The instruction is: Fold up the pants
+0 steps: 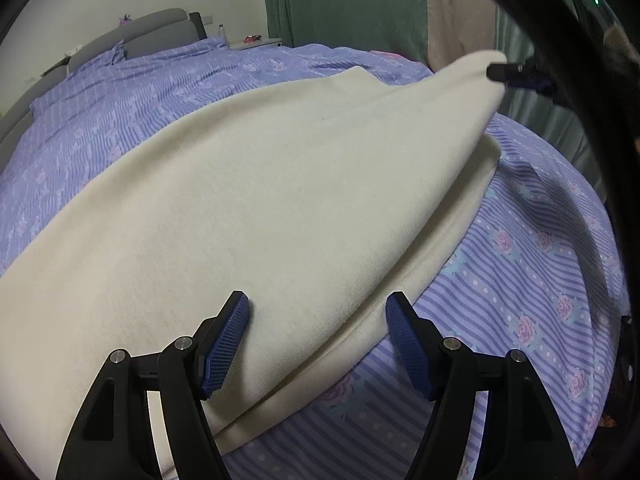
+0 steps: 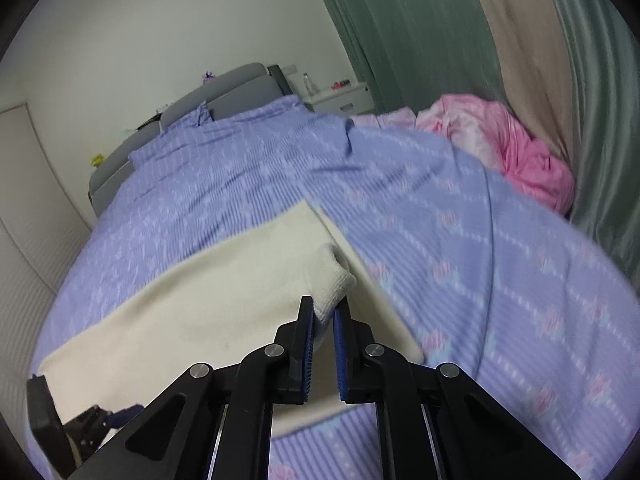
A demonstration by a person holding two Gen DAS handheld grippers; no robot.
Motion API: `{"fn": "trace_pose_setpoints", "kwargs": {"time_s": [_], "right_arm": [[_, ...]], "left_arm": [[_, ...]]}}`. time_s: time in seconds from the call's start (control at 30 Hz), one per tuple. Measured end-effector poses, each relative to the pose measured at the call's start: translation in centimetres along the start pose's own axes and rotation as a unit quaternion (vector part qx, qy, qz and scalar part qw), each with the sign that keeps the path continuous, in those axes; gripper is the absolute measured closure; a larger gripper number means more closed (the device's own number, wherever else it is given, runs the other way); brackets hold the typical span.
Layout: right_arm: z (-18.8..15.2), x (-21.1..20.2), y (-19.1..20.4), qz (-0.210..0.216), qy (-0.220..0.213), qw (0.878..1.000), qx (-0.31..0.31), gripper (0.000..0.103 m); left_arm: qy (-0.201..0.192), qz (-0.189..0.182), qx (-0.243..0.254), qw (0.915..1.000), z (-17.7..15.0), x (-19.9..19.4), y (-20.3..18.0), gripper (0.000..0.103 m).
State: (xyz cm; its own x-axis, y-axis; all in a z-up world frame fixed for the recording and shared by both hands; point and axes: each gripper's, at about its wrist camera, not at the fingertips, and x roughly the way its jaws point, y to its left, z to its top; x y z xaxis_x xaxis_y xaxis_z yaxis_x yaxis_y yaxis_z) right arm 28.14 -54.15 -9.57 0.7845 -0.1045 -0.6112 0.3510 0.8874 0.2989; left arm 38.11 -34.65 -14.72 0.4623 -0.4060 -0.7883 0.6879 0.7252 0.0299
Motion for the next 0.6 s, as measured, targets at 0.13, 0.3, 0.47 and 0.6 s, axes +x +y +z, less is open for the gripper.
{"fn": "trace_pose_setpoints", "kwargs": {"time_s": [0.13,0.3,0.47,0.6], "right_arm": [[0.4,-0.1,-0.2,-0.011,0.006,1.0,-0.002,0.094],[-1.0,0.3,-2.6,-0.029,0.019,0.999,0.02,0.094],[-2.9,3.1,-5.2,-0.042,0.056,0.996,0.054,0.094],[-3.8,4.5,-5.3,-0.068,0.072,0.995,0.033,0.094]], "left_arm": [[-0.006,0.009,0.0,0.9999,0.2,-0.6,0.1,0.094],[-0.022,-0.014,-0.025,0.9994,0.7,-2.4,0.6,0.094],[0.002,0.013,0.018,0.9997,0.2,-1.2,-1.2,0.094],[0.01,0.023,0.025,0.9994,-0.7,-0.4,-2.1,0.094]]}}
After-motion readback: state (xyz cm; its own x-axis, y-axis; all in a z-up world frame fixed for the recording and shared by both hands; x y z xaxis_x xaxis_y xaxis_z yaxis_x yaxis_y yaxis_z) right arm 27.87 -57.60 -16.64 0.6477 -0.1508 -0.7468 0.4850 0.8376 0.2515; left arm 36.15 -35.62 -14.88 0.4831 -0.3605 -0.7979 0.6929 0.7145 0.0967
